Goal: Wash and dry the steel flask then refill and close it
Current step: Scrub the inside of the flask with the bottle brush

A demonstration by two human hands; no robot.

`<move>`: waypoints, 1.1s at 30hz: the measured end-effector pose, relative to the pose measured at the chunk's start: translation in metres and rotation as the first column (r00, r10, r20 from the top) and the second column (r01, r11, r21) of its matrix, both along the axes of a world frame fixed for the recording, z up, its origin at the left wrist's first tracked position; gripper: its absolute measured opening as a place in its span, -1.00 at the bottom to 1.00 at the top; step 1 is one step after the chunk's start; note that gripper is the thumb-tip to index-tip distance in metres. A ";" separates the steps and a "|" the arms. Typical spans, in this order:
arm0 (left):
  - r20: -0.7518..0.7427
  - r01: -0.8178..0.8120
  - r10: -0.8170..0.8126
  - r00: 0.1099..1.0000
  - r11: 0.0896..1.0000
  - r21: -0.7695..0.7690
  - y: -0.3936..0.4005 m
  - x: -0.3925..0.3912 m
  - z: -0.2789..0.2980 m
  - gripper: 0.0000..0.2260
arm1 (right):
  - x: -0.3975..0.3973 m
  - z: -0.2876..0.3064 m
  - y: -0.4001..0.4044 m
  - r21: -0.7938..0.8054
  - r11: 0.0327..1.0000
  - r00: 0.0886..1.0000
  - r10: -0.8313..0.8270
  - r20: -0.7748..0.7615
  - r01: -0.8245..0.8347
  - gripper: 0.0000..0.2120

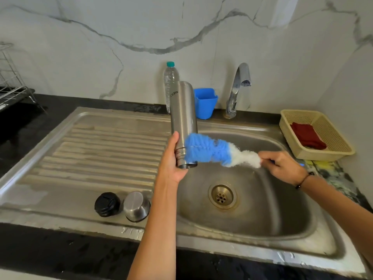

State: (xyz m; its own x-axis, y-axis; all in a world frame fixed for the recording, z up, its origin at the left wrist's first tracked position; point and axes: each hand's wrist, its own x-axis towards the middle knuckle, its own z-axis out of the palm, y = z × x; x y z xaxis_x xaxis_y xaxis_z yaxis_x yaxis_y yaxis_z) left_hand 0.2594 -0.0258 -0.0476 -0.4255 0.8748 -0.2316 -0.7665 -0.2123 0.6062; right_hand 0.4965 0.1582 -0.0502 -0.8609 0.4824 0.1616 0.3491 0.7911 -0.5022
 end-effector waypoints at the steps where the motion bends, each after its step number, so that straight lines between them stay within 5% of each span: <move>1: 0.023 -0.012 0.012 1.000 1.000 0.014 0.001 0.001 0.000 -0.41 | 0.002 -0.001 -0.001 -0.010 1.000 1.000 -0.004 -0.008 0.004 -0.83; 7: -0.031 0.025 -0.024 0.999 1.000 0.010 0.005 0.000 0.000 -0.64 | -0.022 0.012 -0.017 0.042 0.996 0.996 0.080 -0.037 -0.078 -0.71; 15: 0.002 0.016 -0.016 1.000 0.995 -0.095 -0.002 -0.005 0.000 -0.23 | 0.001 0.003 0.001 0.148 0.988 0.999 0.025 0.041 -0.031 -0.76; 20: -0.068 0.035 -0.046 0.997 0.987 -0.157 -0.002 0.004 -0.004 -0.30 | -0.028 0.018 -0.018 0.159 0.976 0.989 0.143 0.040 -0.147 -0.84; 26: -0.010 -0.030 0.030 1.000 0.999 -0.023 0.001 -0.010 0.000 -0.39 | -0.001 0.004 0.009 0.119 0.993 0.996 0.009 0.091 -0.020 -0.82; 29: 0.006 0.107 -0.107 0.994 0.991 -0.085 0.002 -0.006 -0.003 -0.43 | -0.023 0.015 -0.010 0.080 0.990 0.991 0.109 0.073 -0.115 -0.81; 33: -0.024 0.036 -0.040 0.999 0.985 -0.168 0.000 -0.008 -0.006 -0.33 | -0.023 0.020 -0.006 0.055 0.991 0.990 0.120 0.077 -0.125 -0.83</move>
State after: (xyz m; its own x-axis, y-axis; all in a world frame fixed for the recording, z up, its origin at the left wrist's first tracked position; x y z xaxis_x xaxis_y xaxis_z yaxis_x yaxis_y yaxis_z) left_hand 0.2516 -0.0260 -0.0531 -0.4010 0.8403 -0.3647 -0.7546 -0.0773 0.6516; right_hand 0.4738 0.1526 -0.0304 -0.9235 0.3639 0.1216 0.2815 0.8581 -0.4295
